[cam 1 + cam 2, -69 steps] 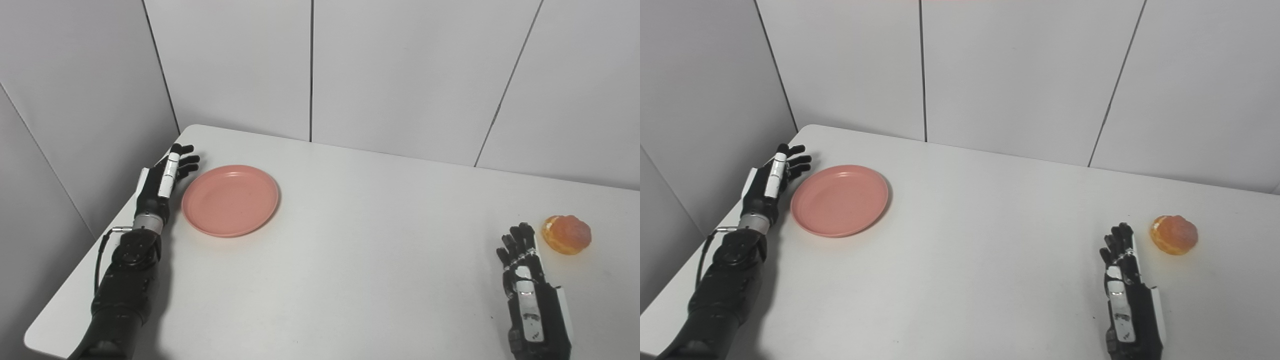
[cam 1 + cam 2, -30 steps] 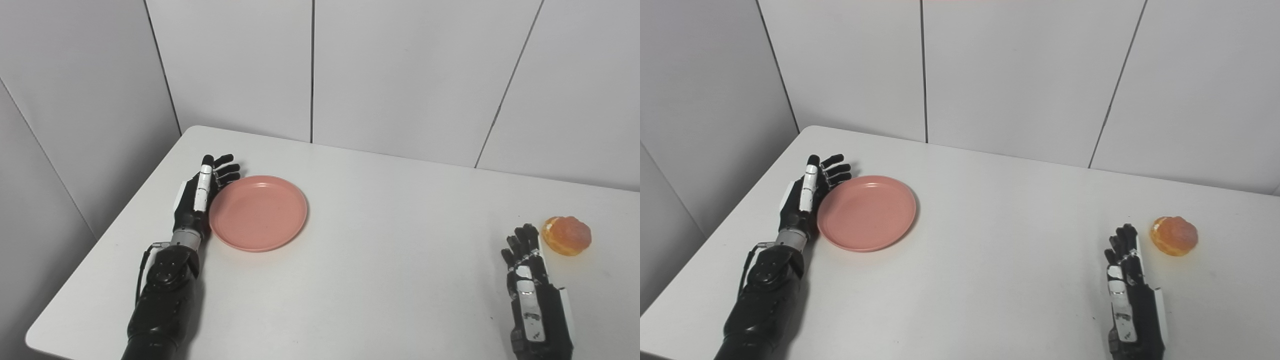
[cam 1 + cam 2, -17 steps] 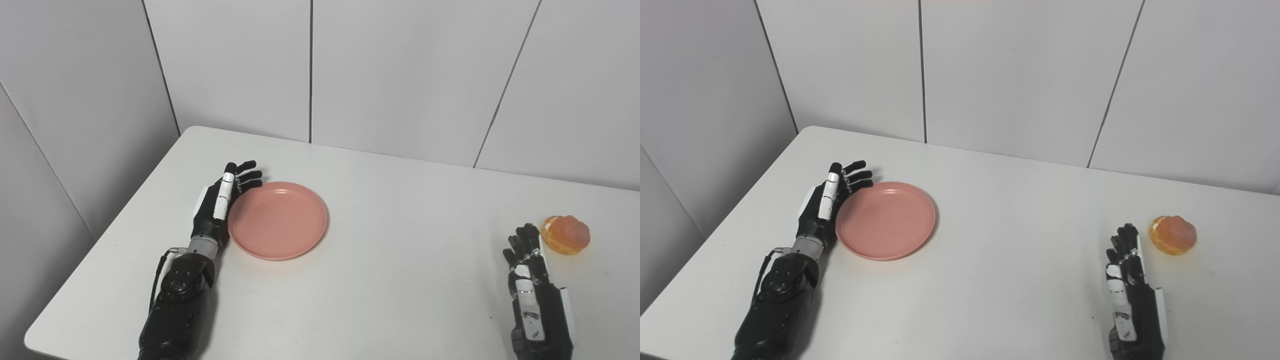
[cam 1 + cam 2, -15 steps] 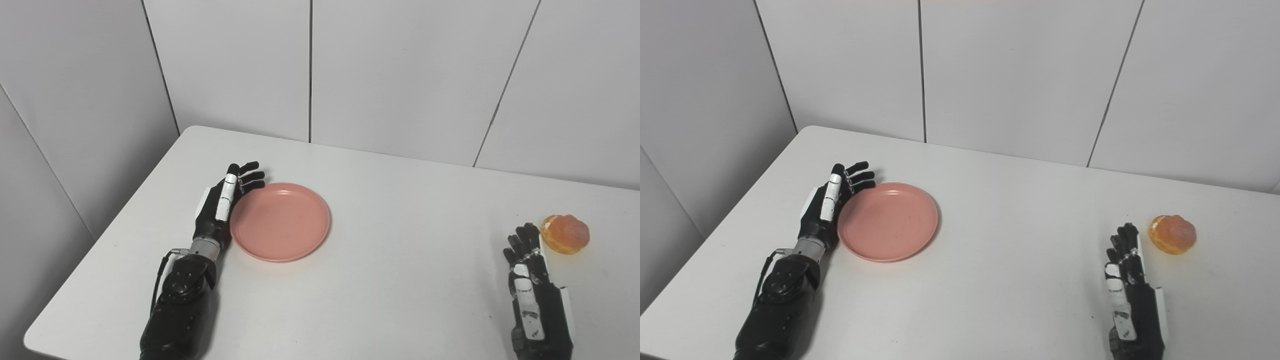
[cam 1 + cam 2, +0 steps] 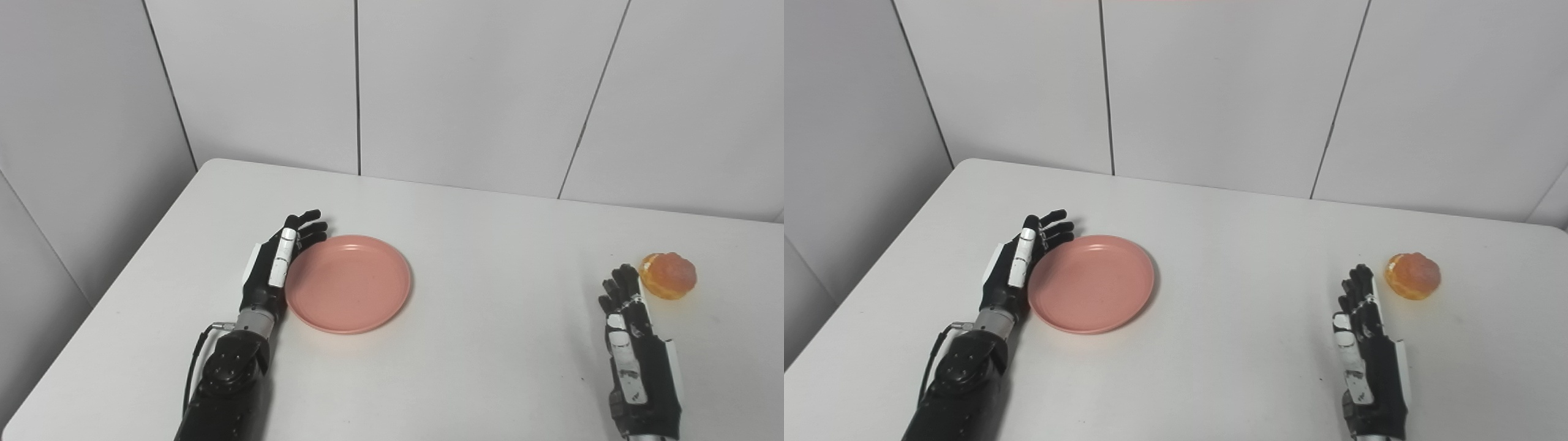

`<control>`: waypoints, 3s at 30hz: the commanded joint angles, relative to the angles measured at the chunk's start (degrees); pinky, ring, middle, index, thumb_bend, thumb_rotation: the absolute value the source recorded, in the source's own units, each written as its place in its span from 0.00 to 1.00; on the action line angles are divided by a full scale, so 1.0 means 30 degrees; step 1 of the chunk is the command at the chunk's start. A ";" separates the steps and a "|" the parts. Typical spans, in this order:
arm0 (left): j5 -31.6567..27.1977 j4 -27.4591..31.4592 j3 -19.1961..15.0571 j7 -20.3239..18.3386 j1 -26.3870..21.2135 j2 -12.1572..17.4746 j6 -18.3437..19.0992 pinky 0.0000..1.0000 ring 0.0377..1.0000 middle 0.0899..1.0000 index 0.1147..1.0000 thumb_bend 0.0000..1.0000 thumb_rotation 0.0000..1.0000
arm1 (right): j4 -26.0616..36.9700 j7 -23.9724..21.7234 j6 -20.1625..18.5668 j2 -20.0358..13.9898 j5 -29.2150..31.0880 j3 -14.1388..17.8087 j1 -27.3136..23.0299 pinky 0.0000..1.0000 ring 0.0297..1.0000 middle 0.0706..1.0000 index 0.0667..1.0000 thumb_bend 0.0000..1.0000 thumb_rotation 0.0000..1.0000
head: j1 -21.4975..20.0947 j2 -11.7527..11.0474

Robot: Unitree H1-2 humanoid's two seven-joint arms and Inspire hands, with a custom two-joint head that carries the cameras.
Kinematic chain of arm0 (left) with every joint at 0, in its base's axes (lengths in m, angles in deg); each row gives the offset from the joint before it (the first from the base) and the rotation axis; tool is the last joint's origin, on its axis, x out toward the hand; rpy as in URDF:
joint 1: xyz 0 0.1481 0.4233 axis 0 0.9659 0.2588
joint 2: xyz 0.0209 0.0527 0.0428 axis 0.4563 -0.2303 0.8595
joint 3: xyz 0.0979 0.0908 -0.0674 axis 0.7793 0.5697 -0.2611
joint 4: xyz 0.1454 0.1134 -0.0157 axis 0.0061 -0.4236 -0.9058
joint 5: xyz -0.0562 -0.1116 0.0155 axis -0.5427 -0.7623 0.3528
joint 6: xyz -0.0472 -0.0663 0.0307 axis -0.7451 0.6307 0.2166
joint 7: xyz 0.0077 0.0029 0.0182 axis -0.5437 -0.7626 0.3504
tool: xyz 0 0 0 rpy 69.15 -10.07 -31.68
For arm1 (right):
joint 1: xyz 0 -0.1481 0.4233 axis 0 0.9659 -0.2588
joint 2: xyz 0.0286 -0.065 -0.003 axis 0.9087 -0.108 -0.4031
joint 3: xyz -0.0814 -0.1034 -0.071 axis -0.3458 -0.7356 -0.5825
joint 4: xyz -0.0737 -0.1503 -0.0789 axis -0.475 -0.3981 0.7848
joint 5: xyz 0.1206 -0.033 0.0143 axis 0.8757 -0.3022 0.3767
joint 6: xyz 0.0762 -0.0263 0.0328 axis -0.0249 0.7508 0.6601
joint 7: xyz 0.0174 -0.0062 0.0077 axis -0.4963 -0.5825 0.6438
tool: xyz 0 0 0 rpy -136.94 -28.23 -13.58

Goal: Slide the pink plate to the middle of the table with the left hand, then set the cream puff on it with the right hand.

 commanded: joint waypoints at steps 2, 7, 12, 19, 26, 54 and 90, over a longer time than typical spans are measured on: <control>-0.0194 0.0070 0.0655 -0.0485 0.0350 -0.0789 0.0609 0.85 0.74 0.73 0.71 0.70 1.00 | -0.1467 0.0136 0.0037 0.0887 0.0344 -0.0174 0.1223 1.00 0.97 0.97 0.95 0.61 0.73 | -0.0395 0.0146; -0.0317 0.0406 0.0909 -0.0497 0.0540 -0.1281 0.0720 0.77 0.74 0.72 0.71 0.65 1.00 | -0.1172 0.0494 -0.0550 0.1153 -0.0036 -0.0269 0.1194 1.00 0.96 0.96 0.94 0.62 0.74 | -0.1314 0.0492; -0.0209 0.0604 0.1480 -0.1060 0.0884 -0.1201 0.0701 0.83 0.75 0.73 0.72 0.65 1.00 | -0.0694 0.0926 -0.1209 0.1492 -0.0646 -0.0535 0.1158 0.99 0.96 0.95 0.93 0.64 0.74 | -0.2843 0.0789; -0.0515 0.1640 0.1990 -0.1285 0.1524 -0.1440 0.1390 0.78 0.74 0.73 0.71 0.69 1.00 | -0.0035 0.1070 -0.2232 0.1524 -0.1475 -0.1038 0.1125 1.00 0.99 0.98 0.98 0.63 0.79 | -0.4774 0.1426; -0.0775 0.2708 0.2548 -0.1437 0.2461 -0.2041 0.1706 0.78 0.75 0.73 0.71 0.67 1.00 | 0.0926 0.1243 -0.3057 0.1730 -0.1621 -0.1194 0.1353 1.00 1.00 1.00 0.99 0.60 0.79 | -0.5610 0.1997; 0.0898 0.5960 0.5314 -0.1239 0.4539 -0.4453 0.2204 0.86 0.81 0.80 0.78 0.64 1.00 | 0.1702 0.1773 -0.3335 0.1886 0.0784 0.0270 0.1211 0.95 0.92 0.90 0.88 0.67 0.56 | -0.4473 0.3829; 0.1880 0.4295 0.4562 -0.0413 0.3731 -0.4748 -0.0013 0.87 0.82 0.81 0.80 0.61 1.00 | 0.3723 0.2311 -0.5557 -0.5447 -1.1829 0.0372 -0.3753 0.88 0.94 0.96 0.96 0.77 0.53 | -0.4415 0.3996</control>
